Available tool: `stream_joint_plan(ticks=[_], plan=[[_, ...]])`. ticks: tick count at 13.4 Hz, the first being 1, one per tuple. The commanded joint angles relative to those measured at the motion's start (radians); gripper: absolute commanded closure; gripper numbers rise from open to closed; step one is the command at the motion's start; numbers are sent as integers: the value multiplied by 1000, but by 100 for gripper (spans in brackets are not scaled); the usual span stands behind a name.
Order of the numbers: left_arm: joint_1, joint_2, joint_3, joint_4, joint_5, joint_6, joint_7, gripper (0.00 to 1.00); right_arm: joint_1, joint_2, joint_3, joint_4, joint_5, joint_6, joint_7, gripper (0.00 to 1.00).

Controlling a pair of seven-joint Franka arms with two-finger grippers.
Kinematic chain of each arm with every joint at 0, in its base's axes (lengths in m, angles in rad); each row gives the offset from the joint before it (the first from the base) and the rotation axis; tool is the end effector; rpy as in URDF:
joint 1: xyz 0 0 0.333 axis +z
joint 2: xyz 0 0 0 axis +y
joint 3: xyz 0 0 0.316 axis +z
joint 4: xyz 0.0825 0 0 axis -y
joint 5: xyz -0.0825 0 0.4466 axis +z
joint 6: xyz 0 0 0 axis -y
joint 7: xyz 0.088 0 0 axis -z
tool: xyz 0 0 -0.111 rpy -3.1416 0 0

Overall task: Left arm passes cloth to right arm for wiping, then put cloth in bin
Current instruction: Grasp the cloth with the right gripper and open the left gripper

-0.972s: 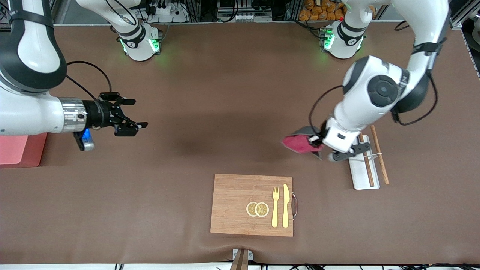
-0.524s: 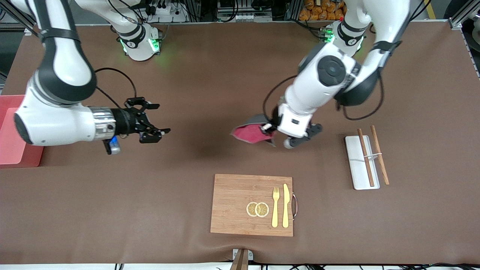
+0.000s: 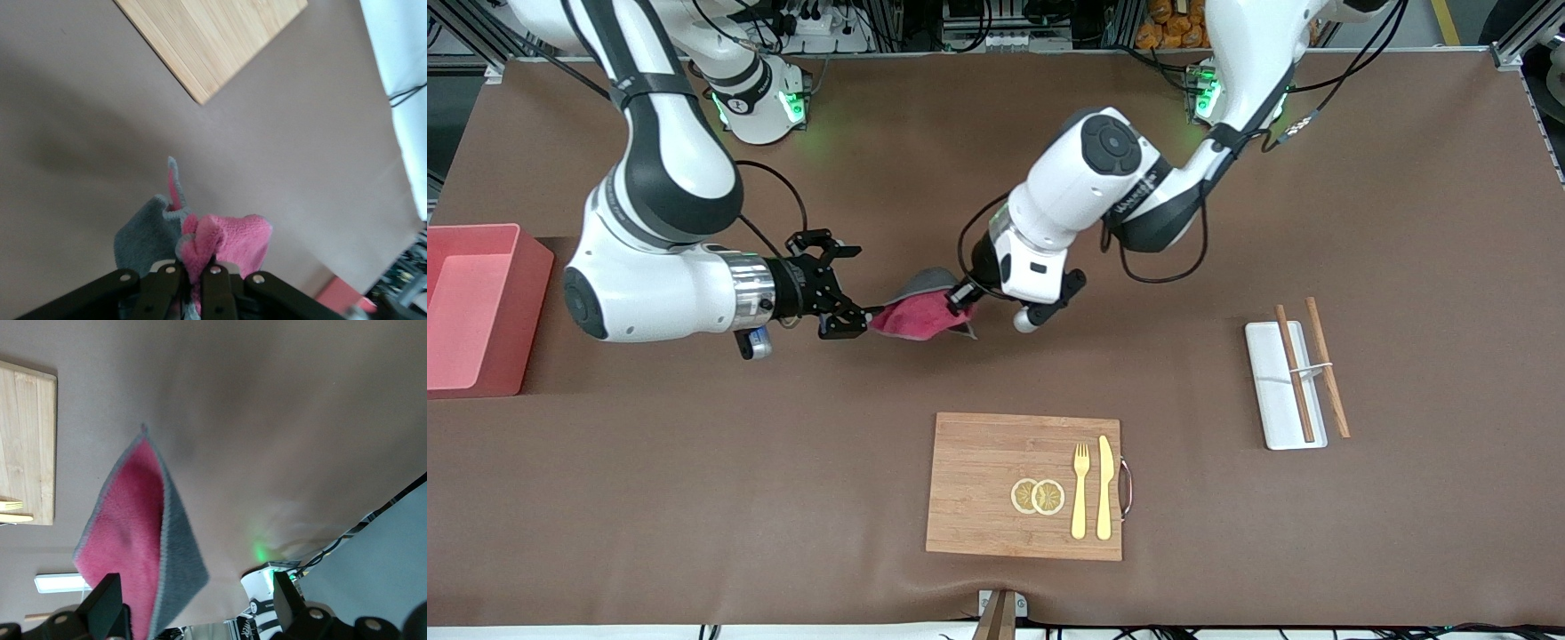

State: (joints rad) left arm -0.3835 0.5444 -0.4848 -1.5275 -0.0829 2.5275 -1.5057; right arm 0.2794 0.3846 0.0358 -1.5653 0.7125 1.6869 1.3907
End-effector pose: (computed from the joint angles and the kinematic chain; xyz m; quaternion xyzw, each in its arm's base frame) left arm 0.5592 -0.5597 0.3970 0.8787 0.3810 -0.0372 0.2852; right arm 0.6515 0.2784 0.3999 -0.7520 0.5484 0.3404 0.1340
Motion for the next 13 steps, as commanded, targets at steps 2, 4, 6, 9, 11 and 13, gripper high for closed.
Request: stream_joint_plan(ticks=[2,4,6,9,11,13], plan=[[-32,9,3,65,-25,37,-89,100,59,42,-5,7,18,83,56,0],[-41,9,3,76,-26,42,-110,100,63,49,-5,-1,16,97,57,0],[-47,9,3,82,-25,42,-122,100,72,53,-5,1,18,121,56,20],[-48,9,3,87,-26,42,-122,100,78,53,-4,8,71,135,42,89],[-48,9,3,87,-26,42,-122,100,78,54,-5,10,76,148,40,100],[-46,9,5,87,-26,42,-122,100,81,62,-5,10,71,154,31,100]])
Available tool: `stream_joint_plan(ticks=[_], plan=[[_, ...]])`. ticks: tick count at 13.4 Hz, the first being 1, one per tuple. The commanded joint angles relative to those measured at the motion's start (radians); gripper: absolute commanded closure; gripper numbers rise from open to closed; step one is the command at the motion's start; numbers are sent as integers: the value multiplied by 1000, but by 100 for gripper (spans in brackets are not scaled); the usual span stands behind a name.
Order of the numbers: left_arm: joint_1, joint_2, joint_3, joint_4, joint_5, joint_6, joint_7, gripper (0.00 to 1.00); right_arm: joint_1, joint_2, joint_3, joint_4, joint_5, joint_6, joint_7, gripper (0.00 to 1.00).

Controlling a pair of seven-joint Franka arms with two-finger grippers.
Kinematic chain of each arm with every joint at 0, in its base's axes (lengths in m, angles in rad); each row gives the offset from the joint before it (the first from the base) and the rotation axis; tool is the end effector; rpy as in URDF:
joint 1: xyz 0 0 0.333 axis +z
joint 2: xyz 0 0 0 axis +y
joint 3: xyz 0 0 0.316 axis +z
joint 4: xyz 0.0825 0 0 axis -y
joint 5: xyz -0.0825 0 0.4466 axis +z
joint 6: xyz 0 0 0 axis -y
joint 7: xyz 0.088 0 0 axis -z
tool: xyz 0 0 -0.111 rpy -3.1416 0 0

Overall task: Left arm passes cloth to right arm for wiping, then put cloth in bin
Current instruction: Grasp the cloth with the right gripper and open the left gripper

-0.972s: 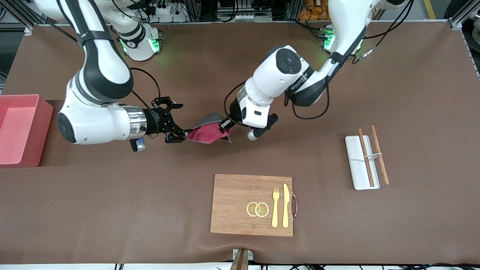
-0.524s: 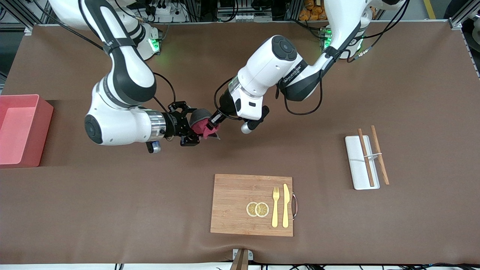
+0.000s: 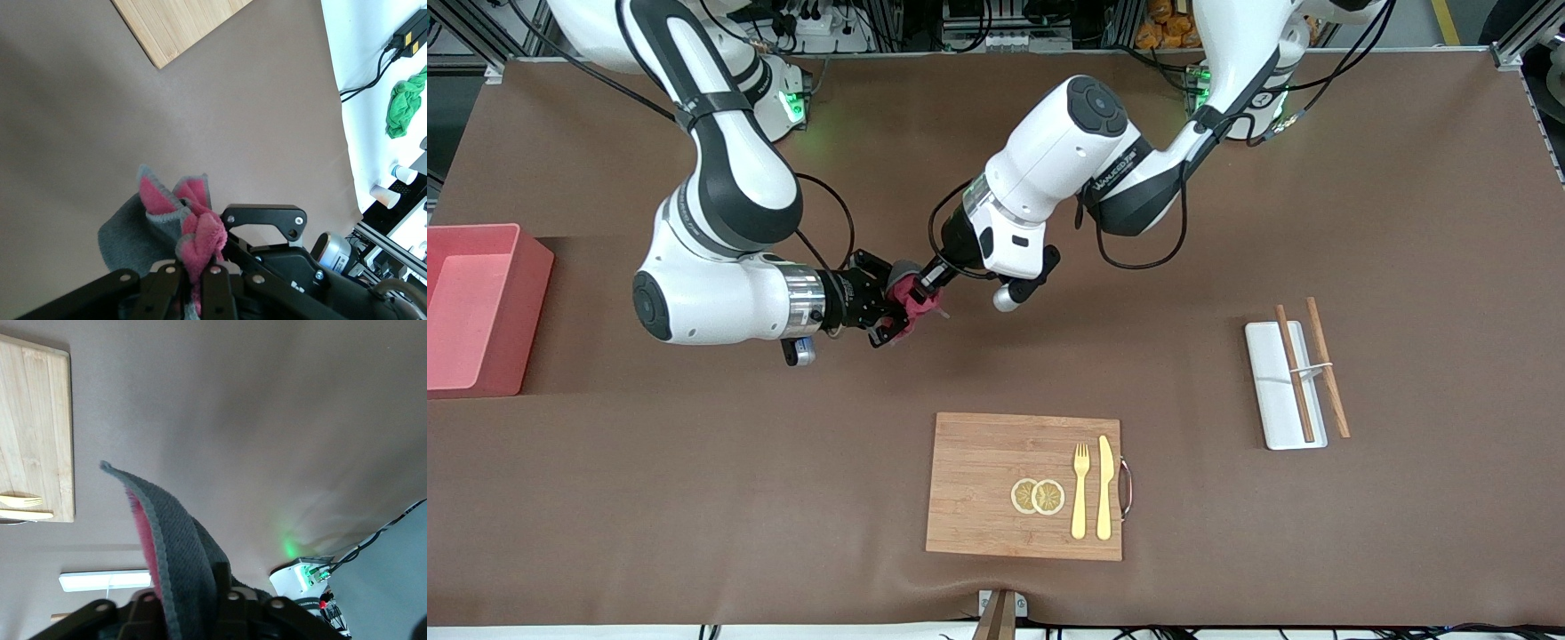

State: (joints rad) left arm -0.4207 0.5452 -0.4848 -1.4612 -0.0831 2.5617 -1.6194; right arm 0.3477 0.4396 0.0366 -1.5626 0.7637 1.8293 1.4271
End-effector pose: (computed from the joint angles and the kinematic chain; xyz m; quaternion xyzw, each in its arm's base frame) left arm 0.5538 -0.5818 0.4377 0.8487 0.4142 -0.0418 0.3261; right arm 0.6531 0.3240 0.3701 -0.7359 0.5691 0.3313 0.1577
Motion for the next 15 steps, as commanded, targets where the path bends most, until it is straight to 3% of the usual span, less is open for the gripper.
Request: stream_joint_plan(ticks=[1,2,3,4,6,9,13,15], plan=[[-7,7,5,21,-24,8,-8,100,16,8,-6,6,19,16,-16,100],[-6,4,5,21,-24,8,-8,100,22,10,-6,6,17,18,-17,100],[-1,-1,3,21,-24,6,-8,90,22,10,-6,6,14,18,-25,100],[5,-7,5,21,-26,2,-10,58,14,13,-6,6,12,16,-51,100],[34,-37,8,19,-26,-4,-11,2,-5,16,-9,6,5,13,-120,100],[68,-80,11,19,-24,-35,-13,0,-53,14,-11,2,-52,10,-275,100],[150,-149,9,19,-12,-139,3,0,-55,31,-11,-2,-308,30,-400,100],[187,-182,8,18,-6,-193,16,0,-93,57,-11,-5,-353,38,-521,100]])
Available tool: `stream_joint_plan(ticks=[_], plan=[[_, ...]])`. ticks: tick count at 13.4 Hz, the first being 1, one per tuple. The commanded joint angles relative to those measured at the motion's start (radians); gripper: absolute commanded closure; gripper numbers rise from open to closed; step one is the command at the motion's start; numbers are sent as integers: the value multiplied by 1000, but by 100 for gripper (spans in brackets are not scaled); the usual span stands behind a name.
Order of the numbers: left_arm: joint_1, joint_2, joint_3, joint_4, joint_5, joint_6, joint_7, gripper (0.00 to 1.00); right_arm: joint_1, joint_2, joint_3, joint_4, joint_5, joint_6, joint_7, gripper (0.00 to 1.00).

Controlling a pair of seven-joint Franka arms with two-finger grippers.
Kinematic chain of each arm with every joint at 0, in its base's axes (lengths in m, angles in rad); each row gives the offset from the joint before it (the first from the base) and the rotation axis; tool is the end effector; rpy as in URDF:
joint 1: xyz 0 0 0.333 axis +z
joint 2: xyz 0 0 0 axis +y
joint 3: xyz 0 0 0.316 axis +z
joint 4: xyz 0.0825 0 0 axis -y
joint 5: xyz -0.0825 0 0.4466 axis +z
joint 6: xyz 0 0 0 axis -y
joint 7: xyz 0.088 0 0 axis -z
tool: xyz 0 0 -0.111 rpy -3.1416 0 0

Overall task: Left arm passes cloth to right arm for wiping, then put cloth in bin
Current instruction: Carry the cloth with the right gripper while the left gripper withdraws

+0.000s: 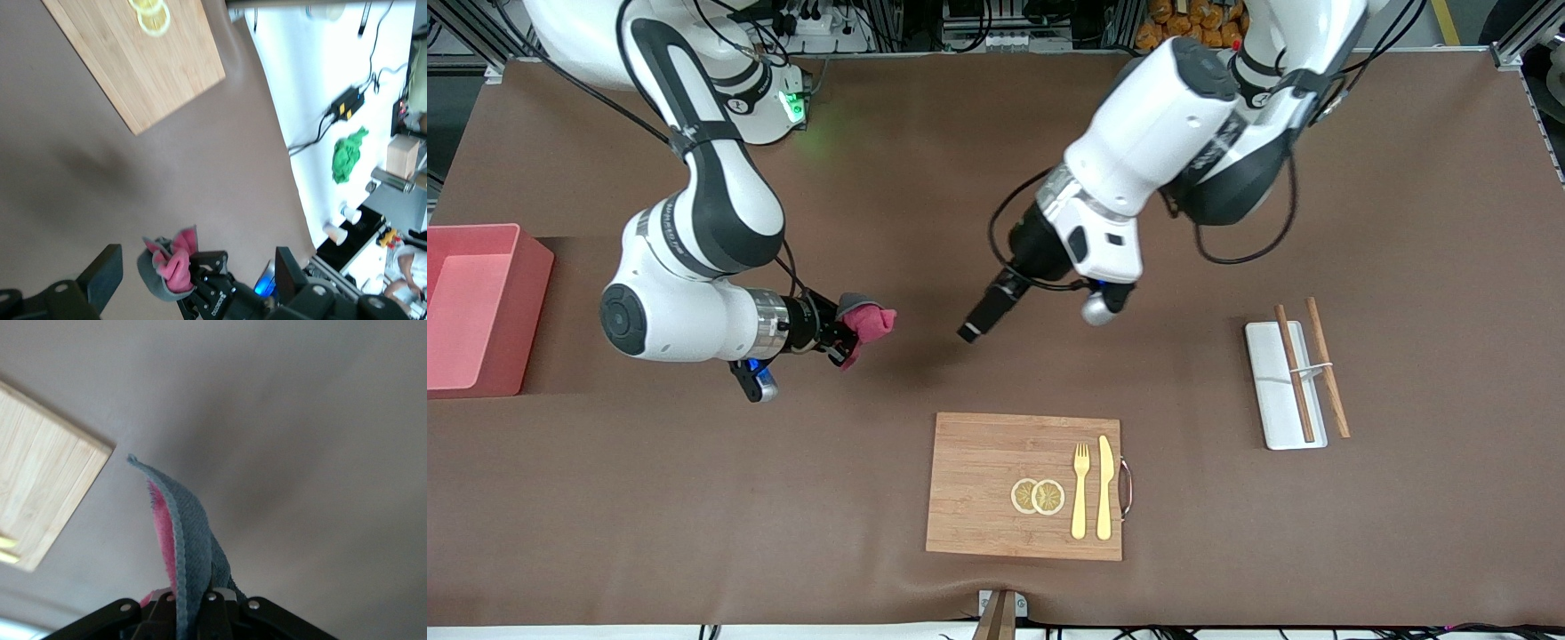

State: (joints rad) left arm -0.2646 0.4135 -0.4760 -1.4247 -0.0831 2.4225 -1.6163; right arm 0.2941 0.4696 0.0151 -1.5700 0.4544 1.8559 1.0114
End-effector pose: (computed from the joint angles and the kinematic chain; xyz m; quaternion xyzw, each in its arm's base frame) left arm 0.6194 -0.4785 0.5360 0.8253 0.4594 0.0081 0.3283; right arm 0.6775 0.2529 0.3317 -0.8816 0.4117 0.2012 0.1132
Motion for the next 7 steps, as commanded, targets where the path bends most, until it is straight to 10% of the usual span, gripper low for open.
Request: stream_joint_plan(ticks=[1,7], plan=[[50,-64,0,-19,-6,-87,41,0,-70,43,11,2,-45,17,-185,100],[195,-154,2,-26,-6,-395,381,0,-118,107,9,-132,-251,251,-460,100]])
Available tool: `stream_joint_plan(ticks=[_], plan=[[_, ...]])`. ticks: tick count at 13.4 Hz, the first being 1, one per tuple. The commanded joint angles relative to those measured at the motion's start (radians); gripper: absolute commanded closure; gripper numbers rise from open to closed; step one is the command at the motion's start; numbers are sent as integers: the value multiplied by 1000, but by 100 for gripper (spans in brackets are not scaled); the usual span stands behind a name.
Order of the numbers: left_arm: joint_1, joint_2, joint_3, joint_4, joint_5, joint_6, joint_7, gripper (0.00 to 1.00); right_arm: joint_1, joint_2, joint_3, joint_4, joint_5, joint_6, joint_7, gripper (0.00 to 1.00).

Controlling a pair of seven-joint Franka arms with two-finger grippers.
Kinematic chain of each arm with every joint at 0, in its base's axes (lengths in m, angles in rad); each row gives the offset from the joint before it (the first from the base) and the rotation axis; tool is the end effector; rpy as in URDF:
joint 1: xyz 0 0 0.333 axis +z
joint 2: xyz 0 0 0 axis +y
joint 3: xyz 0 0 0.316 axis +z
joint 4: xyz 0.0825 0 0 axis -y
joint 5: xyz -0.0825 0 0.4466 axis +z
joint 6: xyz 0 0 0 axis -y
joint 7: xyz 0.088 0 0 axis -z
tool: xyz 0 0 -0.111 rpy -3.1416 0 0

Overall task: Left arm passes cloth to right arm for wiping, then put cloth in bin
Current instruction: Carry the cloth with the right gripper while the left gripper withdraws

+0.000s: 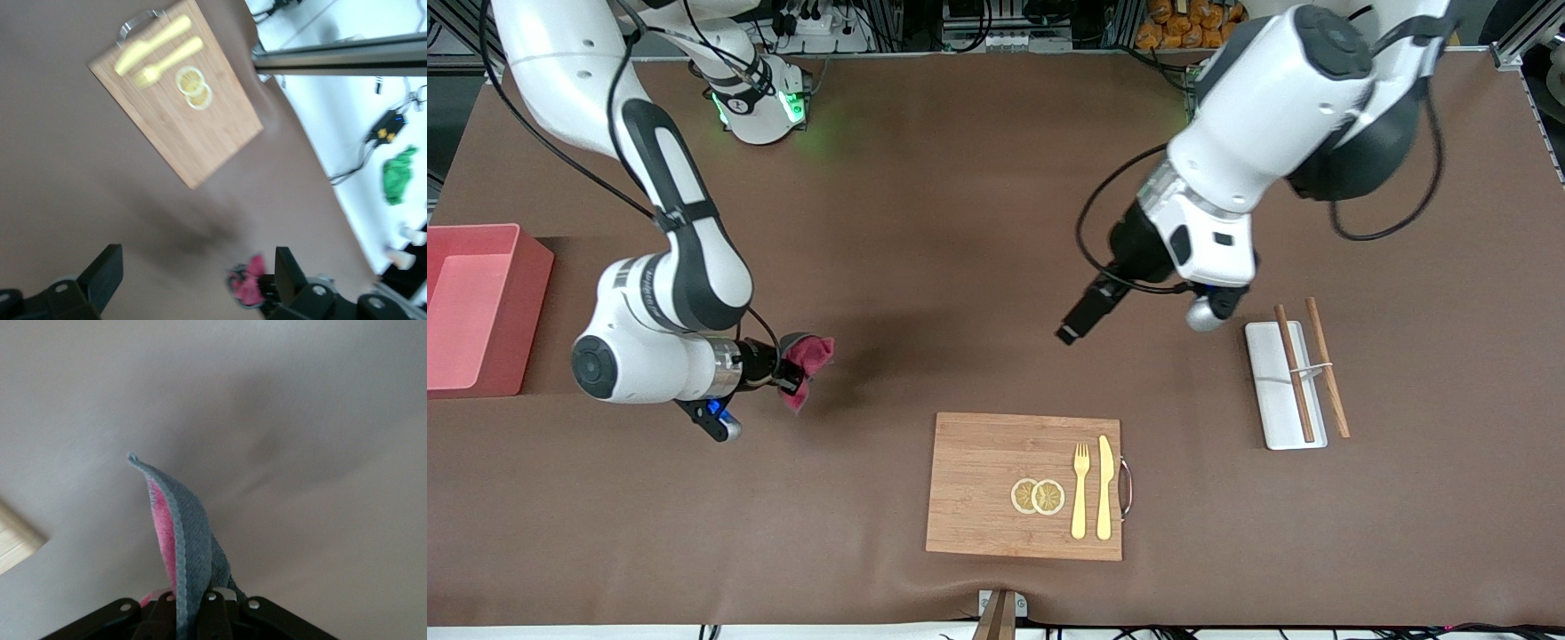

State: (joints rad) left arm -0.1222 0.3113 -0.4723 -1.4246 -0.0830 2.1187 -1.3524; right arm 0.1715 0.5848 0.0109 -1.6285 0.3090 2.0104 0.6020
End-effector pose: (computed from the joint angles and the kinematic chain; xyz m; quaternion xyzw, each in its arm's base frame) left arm 0.6413 -0.3808 0.5690 0.8893 0.3948 0.0285 0.2291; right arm 0.7006 0.1481 0.2255 -0.9444 0.2827 0.1441 0.0864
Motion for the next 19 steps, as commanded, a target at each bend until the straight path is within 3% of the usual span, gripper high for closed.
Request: stream_joint_plan(ticks=[1,5,8,13,16,19], plan=[[84,-67,-2,-25,-6,-147,213,0,-1,-8,15,-106,-154,149,-79,100],[218,-132,0,-34,-4,-325,508,0,-127,-8,14,-119,-188,154,-402,100],[289,-173,0,-62,-3,-362,669,0,-249,1,14,-116,-209,160,-635,100],[361,-184,18,-28,3,-440,792,0,-467,3,14,-76,-247,162,-1098,100],[365,-185,21,-27,8,-445,789,0,-521,3,14,-33,-355,160,-1215,100],[365,-185,15,-7,60,-505,796,0,-500,21,15,-42,-361,172,-1202,100]])
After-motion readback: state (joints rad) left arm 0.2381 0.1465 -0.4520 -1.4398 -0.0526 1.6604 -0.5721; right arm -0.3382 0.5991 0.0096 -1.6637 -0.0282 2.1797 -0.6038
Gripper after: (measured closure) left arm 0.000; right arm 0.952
